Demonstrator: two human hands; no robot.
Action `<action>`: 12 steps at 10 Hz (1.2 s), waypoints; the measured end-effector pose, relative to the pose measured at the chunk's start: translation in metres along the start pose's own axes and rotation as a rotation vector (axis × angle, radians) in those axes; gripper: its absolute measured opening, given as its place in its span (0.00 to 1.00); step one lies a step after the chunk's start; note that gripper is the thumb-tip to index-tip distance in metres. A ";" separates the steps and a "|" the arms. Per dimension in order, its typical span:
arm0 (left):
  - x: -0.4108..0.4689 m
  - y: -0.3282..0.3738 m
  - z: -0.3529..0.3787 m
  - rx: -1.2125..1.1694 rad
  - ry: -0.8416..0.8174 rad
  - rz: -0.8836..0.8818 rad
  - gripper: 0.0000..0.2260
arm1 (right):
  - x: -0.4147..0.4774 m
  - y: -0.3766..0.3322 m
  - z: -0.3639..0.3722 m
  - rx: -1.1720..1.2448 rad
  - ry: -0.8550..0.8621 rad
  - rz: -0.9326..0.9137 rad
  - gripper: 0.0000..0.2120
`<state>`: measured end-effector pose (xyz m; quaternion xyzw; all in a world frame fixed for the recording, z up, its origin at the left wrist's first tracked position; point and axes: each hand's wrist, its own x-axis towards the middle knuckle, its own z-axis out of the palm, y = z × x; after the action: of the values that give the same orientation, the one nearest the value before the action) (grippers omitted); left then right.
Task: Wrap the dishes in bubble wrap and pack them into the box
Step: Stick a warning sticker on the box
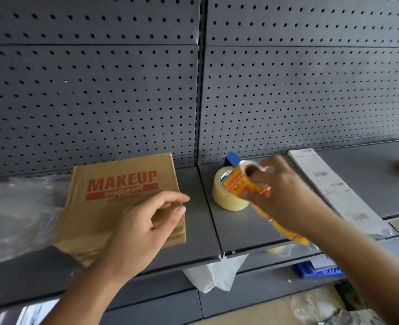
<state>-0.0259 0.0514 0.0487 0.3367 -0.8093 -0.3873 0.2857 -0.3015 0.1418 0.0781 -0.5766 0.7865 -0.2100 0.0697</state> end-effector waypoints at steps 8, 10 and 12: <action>-0.001 -0.008 -0.009 0.084 -0.028 0.065 0.08 | -0.030 -0.007 0.067 -0.206 -0.273 0.000 0.27; -0.001 -0.008 -0.008 0.086 -0.010 0.088 0.09 | -0.055 0.015 0.064 -0.222 -0.463 0.061 0.09; -0.003 -0.002 -0.005 0.070 -0.019 0.090 0.09 | -0.051 0.019 0.075 0.012 -0.456 0.116 0.06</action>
<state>-0.0201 0.0505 0.0488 0.3060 -0.8394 -0.3485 0.2833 -0.2753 0.1756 -0.0045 -0.5626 0.7810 -0.0745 0.2607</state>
